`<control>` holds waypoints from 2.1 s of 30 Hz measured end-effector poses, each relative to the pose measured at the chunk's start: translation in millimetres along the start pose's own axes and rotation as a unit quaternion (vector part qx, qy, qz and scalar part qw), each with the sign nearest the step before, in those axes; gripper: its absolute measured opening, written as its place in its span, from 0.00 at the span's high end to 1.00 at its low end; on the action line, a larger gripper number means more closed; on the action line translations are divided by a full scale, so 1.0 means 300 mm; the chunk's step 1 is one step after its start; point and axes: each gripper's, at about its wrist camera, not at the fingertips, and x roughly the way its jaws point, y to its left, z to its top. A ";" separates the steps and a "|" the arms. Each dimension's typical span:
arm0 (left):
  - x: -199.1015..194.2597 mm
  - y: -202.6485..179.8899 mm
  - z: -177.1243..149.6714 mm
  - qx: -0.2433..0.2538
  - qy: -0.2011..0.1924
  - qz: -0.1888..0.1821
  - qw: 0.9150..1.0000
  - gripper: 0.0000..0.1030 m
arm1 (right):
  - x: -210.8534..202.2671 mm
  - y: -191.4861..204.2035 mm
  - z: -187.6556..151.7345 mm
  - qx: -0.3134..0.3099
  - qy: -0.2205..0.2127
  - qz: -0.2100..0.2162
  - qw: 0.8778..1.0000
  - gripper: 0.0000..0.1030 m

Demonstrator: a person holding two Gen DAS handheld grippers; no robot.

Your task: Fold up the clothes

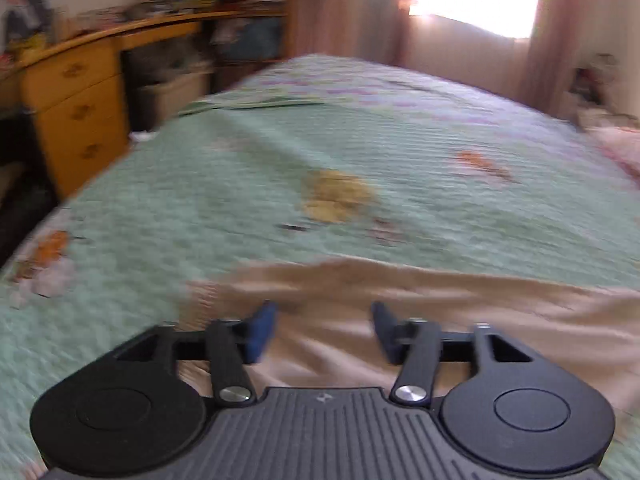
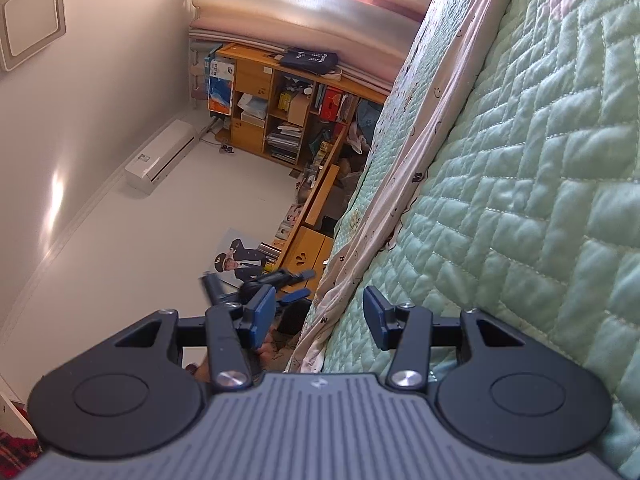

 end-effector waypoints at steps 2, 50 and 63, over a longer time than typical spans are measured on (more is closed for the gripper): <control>-0.010 -0.054 -0.049 0.015 0.021 -0.015 1.000 0.26 | -0.007 -0.003 0.000 0.001 -0.001 0.003 1.000 0.51; -0.378 -0.482 -0.740 0.091 0.061 -0.018 0.994 0.01 | -0.397 0.556 -0.258 -0.259 0.034 -0.328 0.908 0.14; -0.371 -0.486 -0.730 0.095 0.080 -0.018 0.992 0.01 | -0.401 0.413 -0.248 -0.234 0.073 -0.423 0.872 0.24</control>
